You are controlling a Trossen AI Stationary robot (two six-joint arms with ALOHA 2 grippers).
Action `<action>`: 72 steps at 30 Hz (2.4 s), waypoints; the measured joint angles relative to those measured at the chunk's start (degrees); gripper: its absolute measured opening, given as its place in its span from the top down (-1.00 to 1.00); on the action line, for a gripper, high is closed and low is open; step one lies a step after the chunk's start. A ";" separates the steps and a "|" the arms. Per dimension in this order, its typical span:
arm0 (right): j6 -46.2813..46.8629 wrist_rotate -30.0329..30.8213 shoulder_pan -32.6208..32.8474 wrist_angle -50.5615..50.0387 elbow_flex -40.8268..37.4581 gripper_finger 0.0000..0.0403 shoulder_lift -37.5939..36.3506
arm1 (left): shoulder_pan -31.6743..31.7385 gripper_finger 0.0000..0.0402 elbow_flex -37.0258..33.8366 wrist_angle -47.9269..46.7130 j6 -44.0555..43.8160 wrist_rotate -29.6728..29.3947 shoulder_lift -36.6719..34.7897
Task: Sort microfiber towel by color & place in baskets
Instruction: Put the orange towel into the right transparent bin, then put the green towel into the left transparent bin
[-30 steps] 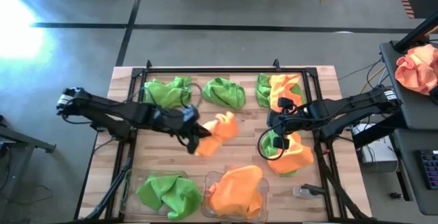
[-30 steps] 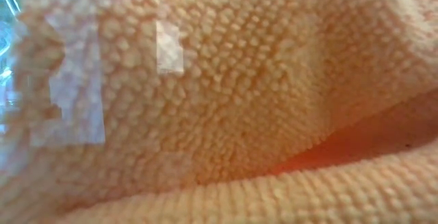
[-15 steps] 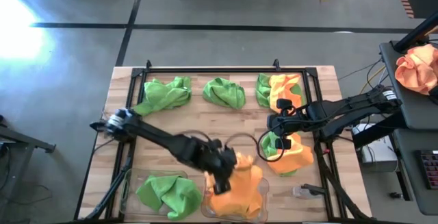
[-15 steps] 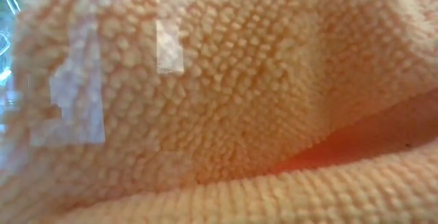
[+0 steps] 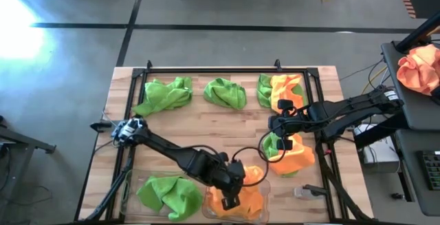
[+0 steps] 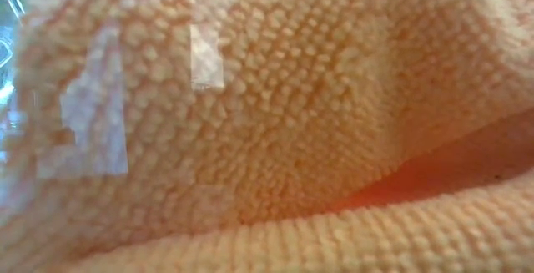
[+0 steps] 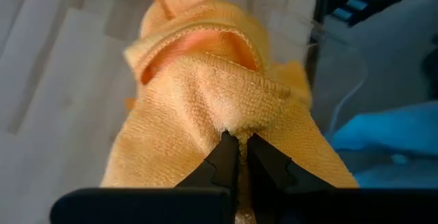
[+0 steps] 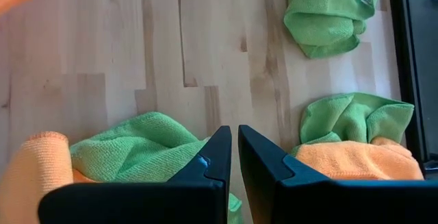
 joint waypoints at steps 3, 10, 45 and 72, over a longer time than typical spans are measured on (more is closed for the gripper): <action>0.01 0.00 -0.01 0.00 -0.02 0.89 0.00 | -0.46 0.90 0.53 0.80 -2.45 0.40 0.08; 0.00 -0.24 -0.01 0.00 -0.02 0.89 0.00 | -1.19 0.53 0.59 0.92 -6.08 1.88 0.24; 1.11 0.05 -0.01 6.49 -0.05 0.89 0.00 | 4.20 0.23 -2.70 -30.92 10.40 -43.11 -8.57; 5.20 5.16 -0.03 12.10 -0.05 0.89 0.00 | 6.70 0.23 -70.75 15.01 16.78 -36.05 -63.06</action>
